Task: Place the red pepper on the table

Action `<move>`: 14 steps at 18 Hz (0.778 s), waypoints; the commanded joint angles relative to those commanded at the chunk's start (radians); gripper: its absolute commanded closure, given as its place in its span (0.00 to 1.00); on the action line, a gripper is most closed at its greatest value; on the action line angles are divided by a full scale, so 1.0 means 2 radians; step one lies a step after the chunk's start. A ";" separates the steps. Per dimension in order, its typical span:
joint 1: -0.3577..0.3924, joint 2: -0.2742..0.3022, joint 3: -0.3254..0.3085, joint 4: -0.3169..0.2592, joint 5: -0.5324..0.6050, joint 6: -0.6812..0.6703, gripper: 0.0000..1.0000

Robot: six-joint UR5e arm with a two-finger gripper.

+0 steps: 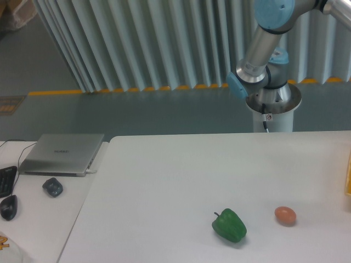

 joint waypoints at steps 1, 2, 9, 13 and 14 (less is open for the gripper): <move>0.000 -0.001 0.001 0.000 0.000 -0.002 0.00; 0.000 -0.001 0.000 0.000 0.000 -0.005 0.00; -0.002 -0.003 0.001 0.000 0.002 -0.016 0.12; -0.002 -0.002 0.002 -0.001 0.008 -0.015 0.57; -0.003 -0.002 0.002 -0.001 0.015 -0.016 0.58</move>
